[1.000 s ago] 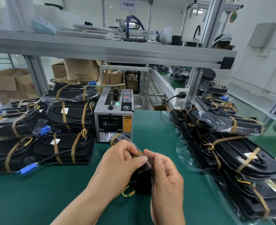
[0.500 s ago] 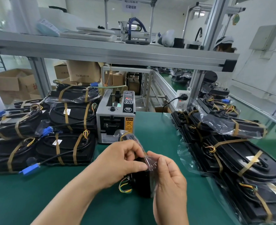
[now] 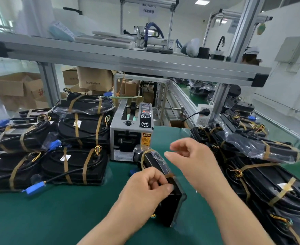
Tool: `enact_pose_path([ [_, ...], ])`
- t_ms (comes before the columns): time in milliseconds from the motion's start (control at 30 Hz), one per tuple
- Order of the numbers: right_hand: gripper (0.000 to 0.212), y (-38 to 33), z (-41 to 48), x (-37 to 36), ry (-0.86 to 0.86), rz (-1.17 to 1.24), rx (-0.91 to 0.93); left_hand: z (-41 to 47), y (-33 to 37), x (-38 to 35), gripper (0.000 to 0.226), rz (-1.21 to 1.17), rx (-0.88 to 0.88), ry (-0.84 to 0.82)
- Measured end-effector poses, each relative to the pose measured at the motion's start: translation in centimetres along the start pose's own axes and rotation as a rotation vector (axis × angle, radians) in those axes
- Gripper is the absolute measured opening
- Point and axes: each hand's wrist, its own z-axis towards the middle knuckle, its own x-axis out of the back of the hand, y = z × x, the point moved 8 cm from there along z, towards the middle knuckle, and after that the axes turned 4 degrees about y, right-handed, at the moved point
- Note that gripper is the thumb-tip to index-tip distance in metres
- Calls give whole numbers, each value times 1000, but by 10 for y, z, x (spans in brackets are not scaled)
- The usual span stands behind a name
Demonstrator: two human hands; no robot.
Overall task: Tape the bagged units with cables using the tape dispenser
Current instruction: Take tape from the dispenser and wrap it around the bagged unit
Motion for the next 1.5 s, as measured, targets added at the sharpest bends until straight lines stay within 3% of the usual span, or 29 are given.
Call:
enact_pose_path([
  [133, 36, -16, 27, -42, -237, -434, 76, 0, -3, -3, 19, -3, 12, -5],
  [267, 35, -20, 33, -62, -288, -593, 155, 2, -5, 0, 32, 17, 15, 3],
  [467, 26, -19, 37, -66, -223, -629, 178, 0, -8, 4, 31, -5, 3, -13],
  [667, 29, 14, 41, -62, -182, -249, -73, -2, -5, 7, 27, 23, -16, -36],
  [767, 29, 19, 40, -61, -119, -221, -58, 1, -1, 11, 25, -8, 14, -85],
  [833, 28, 15, 39, -59, -102, -270, -6, 13, -5, 28, 17, -196, 89, 27],
  [900, 28, 9, 39, -58, -95, -340, 53, 35, -24, 58, 23, -430, 232, 262],
  [1000, 30, -1, 35, -57, -80, -450, 143, 65, -54, 86, 17, -591, 444, 496],
  [1233, 31, -3, 33, -56, -55, -416, 164, 100, -75, 74, 25, -740, 632, 458],
  [1367, 25, -1, 35, -55, -54, -391, 150, 107, -69, 65, 17, -797, 665, 439],
  [1433, 25, 0, 36, -54, -56, -380, 146, 110, -67, 61, 5, -831, 675, 469],
  [1500, 26, 1, 36, -54, -57, -370, 142, 111, -67, 60, 15, -856, 676, 530],
])
